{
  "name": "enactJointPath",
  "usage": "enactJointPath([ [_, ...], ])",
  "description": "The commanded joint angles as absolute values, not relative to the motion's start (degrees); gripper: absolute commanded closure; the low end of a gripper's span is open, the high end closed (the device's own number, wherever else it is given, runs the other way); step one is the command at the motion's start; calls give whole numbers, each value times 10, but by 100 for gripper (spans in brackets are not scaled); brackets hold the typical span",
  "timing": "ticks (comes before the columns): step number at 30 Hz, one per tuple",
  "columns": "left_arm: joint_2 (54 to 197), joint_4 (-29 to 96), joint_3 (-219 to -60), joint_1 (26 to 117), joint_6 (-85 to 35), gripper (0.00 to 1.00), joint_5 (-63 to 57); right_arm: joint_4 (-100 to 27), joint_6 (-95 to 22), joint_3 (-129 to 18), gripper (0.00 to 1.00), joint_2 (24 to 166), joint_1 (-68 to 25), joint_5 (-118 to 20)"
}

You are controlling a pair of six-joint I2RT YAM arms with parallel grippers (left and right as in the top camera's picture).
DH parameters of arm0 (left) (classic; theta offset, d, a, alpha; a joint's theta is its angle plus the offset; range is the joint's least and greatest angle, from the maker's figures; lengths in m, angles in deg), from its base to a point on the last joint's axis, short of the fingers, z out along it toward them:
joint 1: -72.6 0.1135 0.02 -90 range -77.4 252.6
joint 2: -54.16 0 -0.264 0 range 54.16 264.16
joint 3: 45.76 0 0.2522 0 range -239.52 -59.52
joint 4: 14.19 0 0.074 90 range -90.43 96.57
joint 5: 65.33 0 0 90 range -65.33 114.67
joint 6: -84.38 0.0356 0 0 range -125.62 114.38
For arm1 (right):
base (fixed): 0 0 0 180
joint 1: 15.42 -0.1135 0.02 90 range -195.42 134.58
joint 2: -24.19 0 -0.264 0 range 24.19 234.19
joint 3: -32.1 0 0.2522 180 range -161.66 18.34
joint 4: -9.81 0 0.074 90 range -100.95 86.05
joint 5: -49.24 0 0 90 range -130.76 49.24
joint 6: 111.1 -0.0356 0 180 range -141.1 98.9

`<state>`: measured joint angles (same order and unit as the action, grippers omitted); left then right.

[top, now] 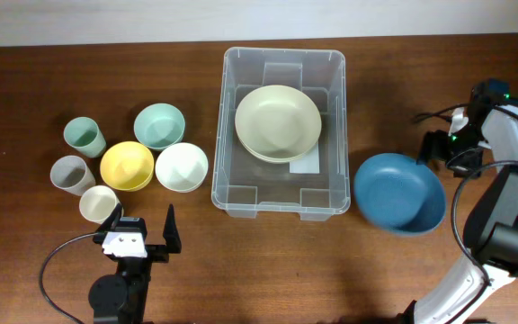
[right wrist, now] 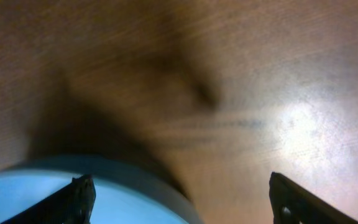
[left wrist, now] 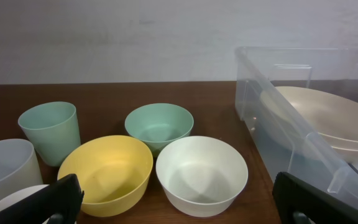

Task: Pack container
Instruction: 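Grasp the dark teal bowl rim with the right gripper and lift, then place the teal bowl on the cream bowls in the container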

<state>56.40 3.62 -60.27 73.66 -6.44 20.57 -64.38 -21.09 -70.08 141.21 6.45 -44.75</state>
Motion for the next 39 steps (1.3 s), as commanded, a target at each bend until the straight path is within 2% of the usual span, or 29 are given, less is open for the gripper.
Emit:
enactJointPath([
  [1, 561, 39, -600, 738, -53, 0, 208, -620, -186, -680, 24, 1445, 67, -453],
  [4, 561, 39, -600, 738, -53, 0, 208, -596, -169, -669, 31, 1457, 67, -456],
  [9, 561, 39, -600, 738, -53, 0, 208, -578, -163, -663, 31, 1464, 67, -460],
  [10, 561, 39, -600, 738, -53, 0, 208, -573, -155, -663, 40, 1464, 67, -460],
  [12, 561, 39, -600, 738, -53, 0, 208, -550, -153, -663, 79, 1464, 68, -460],
  [14, 561, 39, -600, 738, -53, 0, 208, -518, -155, -663, 92, 1464, 68, -460],
  [17, 561, 39, -600, 738, -53, 0, 208, -459, -157, -663, 96, 1464, 68, -460],
  [24, 561, 39, -600, 738, -53, 0, 208, -360, -253, -664, 96, 1464, 90, -476],
  [30, 561, 39, -600, 738, -53, 0, 208, -316, -243, -664, 96, 1463, 130, -609],
  [34, 561, 39, -600, 738, -53, 0, 208, -307, -195, -668, 96, 1457, 146, -720],
  [39, 561, 39, -600, 738, -53, 0, 208, -301, -181, -687, 96, 1416, 144, -737],
])
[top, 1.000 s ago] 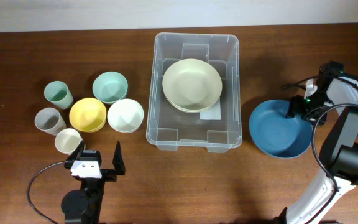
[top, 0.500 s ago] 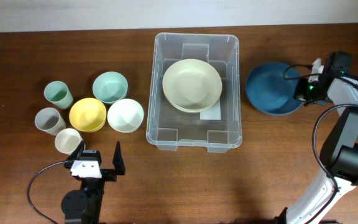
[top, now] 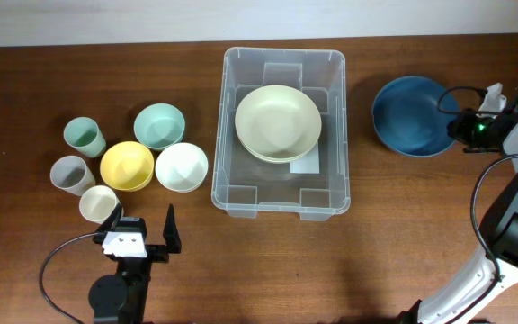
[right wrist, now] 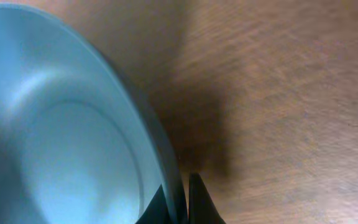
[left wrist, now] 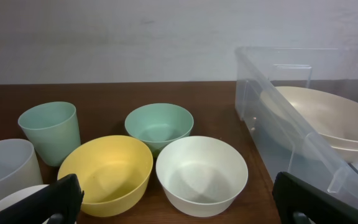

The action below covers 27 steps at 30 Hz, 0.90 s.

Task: Pack container
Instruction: 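Place the teal bowl on the cream bowls in the container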

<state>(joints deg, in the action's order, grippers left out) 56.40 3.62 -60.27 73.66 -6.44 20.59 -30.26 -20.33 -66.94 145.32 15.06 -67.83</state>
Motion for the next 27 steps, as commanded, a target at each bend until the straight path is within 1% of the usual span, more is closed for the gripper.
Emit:
enactJointPath([
  [1, 561, 39, -600, 738, -53, 0, 208, -301, -179, -692, 96, 1405, 143, -735],
  [6, 561, 39, -600, 738, -53, 0, 208, -300, -173, -699, 96, 1326, 135, -738],
  [10, 561, 39, -600, 738, -53, 0, 208, -296, -170, -699, 96, 1250, 109, -740],
  [16, 561, 39, -600, 738, -53, 0, 208, -280, -170, -699, 96, 1154, 26, -704],
  [18, 561, 39, -600, 738, -53, 0, 208, -279, -168, -699, 96, 1145, -25, -670],
  [20, 561, 39, -600, 738, -53, 0, 208, -281, -168, -698, 96, 1148, -53, -652],
  [27, 561, 39, -600, 738, -53, 0, 208, -286, -163, -698, 96, 1223, -181, -591],
])
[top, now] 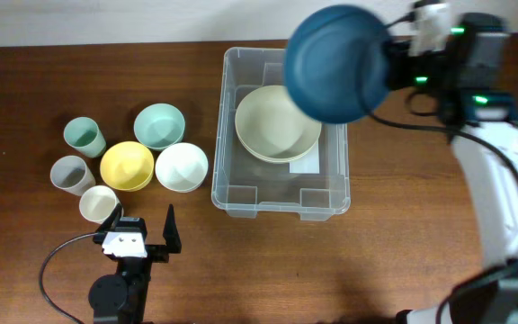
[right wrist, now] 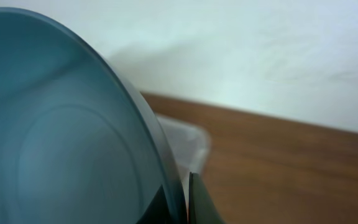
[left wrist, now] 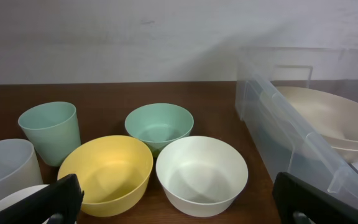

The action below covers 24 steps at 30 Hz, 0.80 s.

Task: Pack container
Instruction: 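Place the teal bowl on the cream bowls in the container, then withdraw the right gripper to the right side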

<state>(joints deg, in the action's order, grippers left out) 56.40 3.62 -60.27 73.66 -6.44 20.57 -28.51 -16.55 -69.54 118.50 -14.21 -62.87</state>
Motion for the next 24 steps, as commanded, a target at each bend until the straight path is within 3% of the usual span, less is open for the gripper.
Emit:
enactJointPath([
  [1, 561, 39, -600, 738, -53, 0, 208, -286, -156, -698, 96, 1237, -196, -591],
  [6, 561, 39, -600, 738, -53, 0, 208, -284, -145, -698, 96, 1288, -254, -590],
  [7, 561, 39, -600, 738, -53, 0, 208, -283, -138, -698, 88, 1294, -263, -585],
  [8, 561, 39, -600, 738, -53, 0, 208, -281, -138, -698, 59, 1296, -268, -573],
  [9, 561, 39, -600, 738, -53, 0, 208, -279, -138, -698, 47, 1296, -271, -556],
  [17, 561, 39, -600, 738, -53, 0, 208, -267, -147, -745, 37, 1254, -239, -465],
  [22, 561, 39, -600, 738, -53, 0, 208, -296, -175, -776, 3, 1238, -174, -397],
  [24, 561, 39, -600, 738, -53, 0, 208, -310, -175, -776, 1, 1237, -143, -396],
])
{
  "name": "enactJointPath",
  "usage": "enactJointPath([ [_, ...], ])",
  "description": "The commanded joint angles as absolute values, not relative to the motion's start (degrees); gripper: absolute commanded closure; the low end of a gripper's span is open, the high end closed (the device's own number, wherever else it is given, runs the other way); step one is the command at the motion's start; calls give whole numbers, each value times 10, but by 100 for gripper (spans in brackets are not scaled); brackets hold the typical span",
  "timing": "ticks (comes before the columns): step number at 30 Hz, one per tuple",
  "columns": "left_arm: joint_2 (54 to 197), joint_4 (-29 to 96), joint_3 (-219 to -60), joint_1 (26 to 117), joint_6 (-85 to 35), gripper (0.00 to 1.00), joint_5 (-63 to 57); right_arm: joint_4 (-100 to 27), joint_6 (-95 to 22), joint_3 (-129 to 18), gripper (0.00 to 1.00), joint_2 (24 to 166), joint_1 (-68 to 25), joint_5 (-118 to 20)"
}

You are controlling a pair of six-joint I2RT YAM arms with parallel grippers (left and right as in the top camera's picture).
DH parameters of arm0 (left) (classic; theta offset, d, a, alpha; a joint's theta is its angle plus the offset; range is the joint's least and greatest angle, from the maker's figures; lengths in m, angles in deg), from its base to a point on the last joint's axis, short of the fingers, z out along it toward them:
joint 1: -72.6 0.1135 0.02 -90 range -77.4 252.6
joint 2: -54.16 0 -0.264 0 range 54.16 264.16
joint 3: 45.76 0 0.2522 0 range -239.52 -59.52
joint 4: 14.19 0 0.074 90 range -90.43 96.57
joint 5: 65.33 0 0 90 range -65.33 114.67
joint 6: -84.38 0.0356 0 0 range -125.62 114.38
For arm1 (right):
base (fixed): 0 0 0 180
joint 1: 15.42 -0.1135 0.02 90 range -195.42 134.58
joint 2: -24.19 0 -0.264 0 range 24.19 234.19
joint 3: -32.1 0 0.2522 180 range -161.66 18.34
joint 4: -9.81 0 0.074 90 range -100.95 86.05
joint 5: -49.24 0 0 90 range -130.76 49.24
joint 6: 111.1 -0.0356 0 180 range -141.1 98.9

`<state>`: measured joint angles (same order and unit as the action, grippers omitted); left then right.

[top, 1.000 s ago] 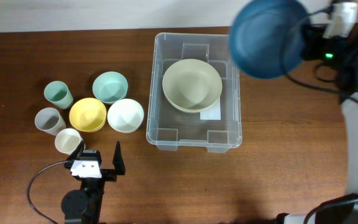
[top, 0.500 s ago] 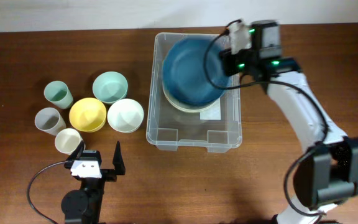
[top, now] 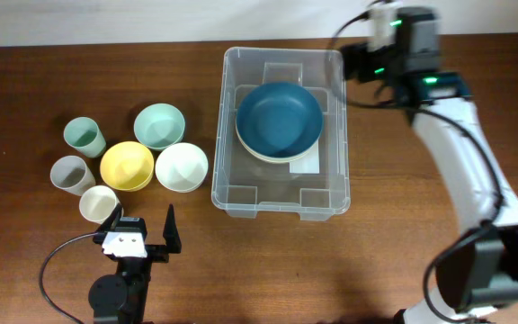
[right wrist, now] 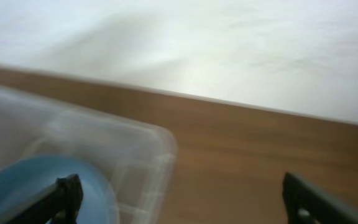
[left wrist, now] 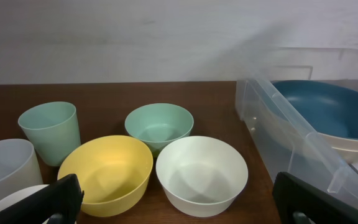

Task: Pack container
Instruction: 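Withdraw the right gripper to the right side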

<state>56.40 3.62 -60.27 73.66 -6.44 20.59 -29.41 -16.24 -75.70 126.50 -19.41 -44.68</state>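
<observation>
The clear plastic container [top: 281, 208] stands mid-table. Inside it the dark blue bowl [top: 279, 117] rests nested on a cream bowl [top: 278, 158]. My right gripper [top: 356, 61] is open and hovers by the container's far right corner, holding nothing. The right wrist view shows its spread gripper [right wrist: 185, 205], the blue bowl [right wrist: 36, 193] low at left and the container's corner [right wrist: 148, 140]. My left gripper [top: 142, 236] sits open near the front edge, facing a yellow bowl [left wrist: 107, 168], a white bowl [left wrist: 202, 174] and a teal bowl [left wrist: 159, 124].
Left of the container lie a teal cup [top: 84, 137], a grey cup [top: 70, 174] and a cream cup [top: 98, 204] beside the small bowls. A white card [top: 307, 164] lies on the container's floor. Bare wood stretches to the right of the container.
My right gripper held the blue bowl tilted in the air over the container's back. Now the bowl lies on the cream bowl inside, and the gripper is open and empty. The left arm is unchanged.
The blue bowl first sat on the table right of the container with my right gripper open at its rim. Then the gripper was shut on its rim farther back, then holding it above the container. Now it lies in the container, released.
</observation>
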Motion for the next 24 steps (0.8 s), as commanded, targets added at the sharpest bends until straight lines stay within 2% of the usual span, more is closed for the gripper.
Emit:
enactJointPath([
  [1, 561, 39, -600, 738, -53, 0, 208, -321, -175, -776, 1, 1237, -124, -395],
  [13, 561, 39, -600, 738, -53, 0, 208, -394, -175, -775, 1, 1266, 62, -364],
  [24, 561, 37, -600, 738, -53, 0, 208, -398, -175, -775, 1, 1268, 120, -364],
])
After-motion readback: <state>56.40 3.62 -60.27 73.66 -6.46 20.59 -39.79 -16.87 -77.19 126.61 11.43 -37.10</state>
